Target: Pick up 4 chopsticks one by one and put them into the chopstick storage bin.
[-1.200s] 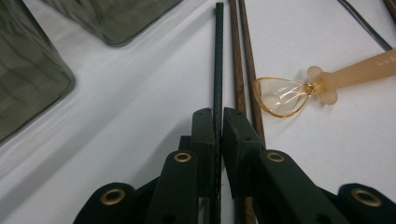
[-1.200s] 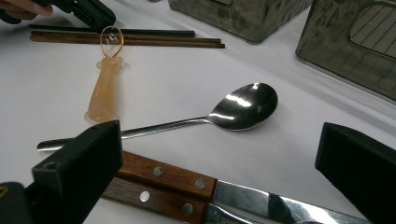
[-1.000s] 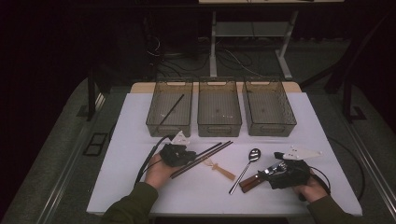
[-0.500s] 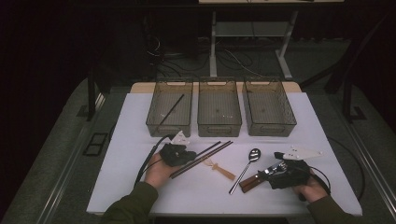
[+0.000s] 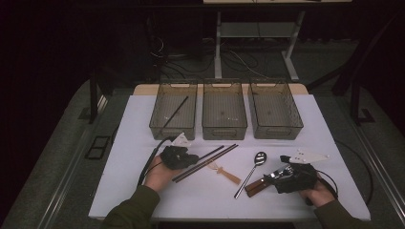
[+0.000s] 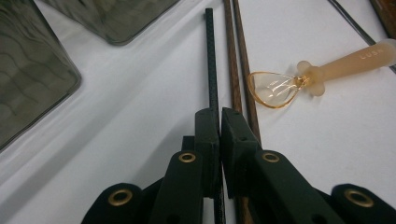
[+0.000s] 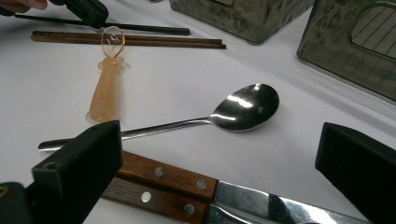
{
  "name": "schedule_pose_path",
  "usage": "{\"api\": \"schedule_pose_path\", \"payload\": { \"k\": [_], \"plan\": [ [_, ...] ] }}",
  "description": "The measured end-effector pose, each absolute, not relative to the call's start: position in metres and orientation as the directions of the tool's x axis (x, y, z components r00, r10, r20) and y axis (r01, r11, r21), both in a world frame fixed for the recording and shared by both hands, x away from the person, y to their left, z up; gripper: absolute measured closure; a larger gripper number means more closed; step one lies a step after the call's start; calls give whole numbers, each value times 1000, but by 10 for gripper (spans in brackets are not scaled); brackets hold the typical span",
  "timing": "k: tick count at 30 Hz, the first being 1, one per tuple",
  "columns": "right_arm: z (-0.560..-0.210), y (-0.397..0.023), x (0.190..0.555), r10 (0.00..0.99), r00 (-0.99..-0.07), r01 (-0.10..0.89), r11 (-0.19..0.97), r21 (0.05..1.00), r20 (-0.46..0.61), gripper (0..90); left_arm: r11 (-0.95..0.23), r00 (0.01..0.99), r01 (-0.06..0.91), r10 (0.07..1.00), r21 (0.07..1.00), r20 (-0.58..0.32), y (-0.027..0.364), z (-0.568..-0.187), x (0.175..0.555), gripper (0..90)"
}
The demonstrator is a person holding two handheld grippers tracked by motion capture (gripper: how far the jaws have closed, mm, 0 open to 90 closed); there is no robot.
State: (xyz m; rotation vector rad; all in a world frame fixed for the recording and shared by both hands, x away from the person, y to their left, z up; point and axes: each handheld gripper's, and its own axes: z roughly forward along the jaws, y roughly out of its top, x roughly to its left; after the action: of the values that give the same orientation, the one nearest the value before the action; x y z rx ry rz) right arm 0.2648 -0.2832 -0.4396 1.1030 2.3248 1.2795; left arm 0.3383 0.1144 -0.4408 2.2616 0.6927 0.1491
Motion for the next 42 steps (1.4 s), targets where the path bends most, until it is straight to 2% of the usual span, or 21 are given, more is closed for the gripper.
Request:
{"api": "schedule_pose_path", "payload": {
  "k": [14,29,42],
  "plan": [
    [-439,-283,265,727,-676,492,321,809,123,8,-541,838,462,526,703,-145,128,-429,338,853],
    [-439,-283,264,727,-676,491,318,811,124,8,-531,852,440,502,724,-149,141,-409,333,854],
    [-439,-283,264,726,-676,491,319,811,124,8,-482,831,454,532,750,-161,161,-398,333,854]
  ]
}}
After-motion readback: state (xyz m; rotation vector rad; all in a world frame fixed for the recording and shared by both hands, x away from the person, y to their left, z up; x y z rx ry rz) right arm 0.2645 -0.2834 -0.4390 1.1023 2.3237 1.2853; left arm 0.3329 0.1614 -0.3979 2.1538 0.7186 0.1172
